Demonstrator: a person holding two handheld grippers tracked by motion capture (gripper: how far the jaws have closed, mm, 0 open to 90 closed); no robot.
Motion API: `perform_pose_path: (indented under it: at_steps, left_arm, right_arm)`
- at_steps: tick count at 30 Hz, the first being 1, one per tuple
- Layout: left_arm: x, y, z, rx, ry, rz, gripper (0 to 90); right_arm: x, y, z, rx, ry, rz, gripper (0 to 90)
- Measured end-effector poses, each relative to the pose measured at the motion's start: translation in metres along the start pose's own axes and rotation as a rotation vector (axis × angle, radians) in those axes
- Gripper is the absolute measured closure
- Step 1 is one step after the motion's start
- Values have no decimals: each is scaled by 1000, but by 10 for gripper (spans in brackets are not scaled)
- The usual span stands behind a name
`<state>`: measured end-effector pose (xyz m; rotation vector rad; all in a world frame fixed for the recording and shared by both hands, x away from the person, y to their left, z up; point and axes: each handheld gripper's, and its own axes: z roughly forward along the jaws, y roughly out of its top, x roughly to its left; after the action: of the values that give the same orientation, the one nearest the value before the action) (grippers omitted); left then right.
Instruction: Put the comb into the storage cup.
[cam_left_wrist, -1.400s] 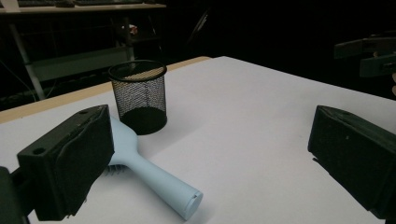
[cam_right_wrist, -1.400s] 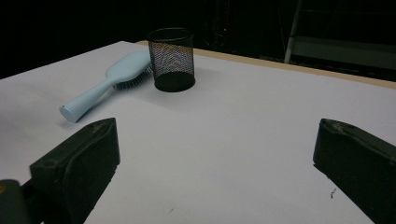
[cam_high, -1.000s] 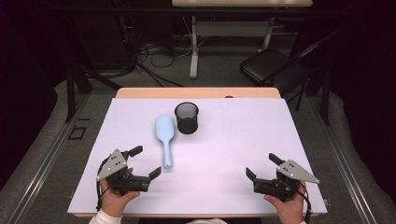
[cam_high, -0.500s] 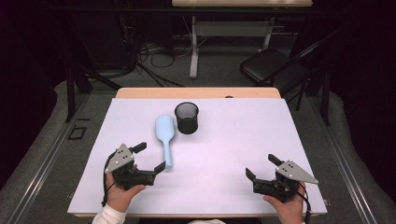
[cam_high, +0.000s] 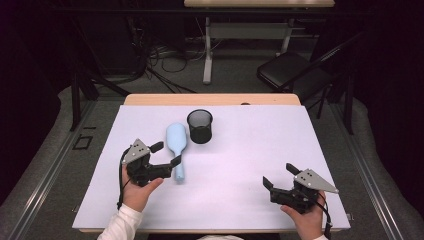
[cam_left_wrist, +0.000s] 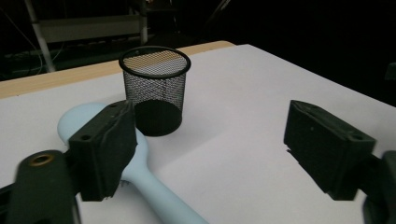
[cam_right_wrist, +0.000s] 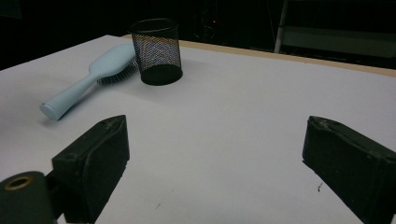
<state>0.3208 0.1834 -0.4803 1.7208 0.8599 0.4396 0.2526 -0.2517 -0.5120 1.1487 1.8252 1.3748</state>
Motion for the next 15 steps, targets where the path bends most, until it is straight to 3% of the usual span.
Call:
perform_pose_path:
  at_steps: [5, 15]
  left_arm:
    - [2, 3, 4, 8, 39, 14, 289]
    - [5, 0, 16, 72, 70, -31, 432]
  right_arm:
    - [3, -1, 5, 17, 8, -9, 90]
    - [8, -2, 8, 24, 18, -35, 102]
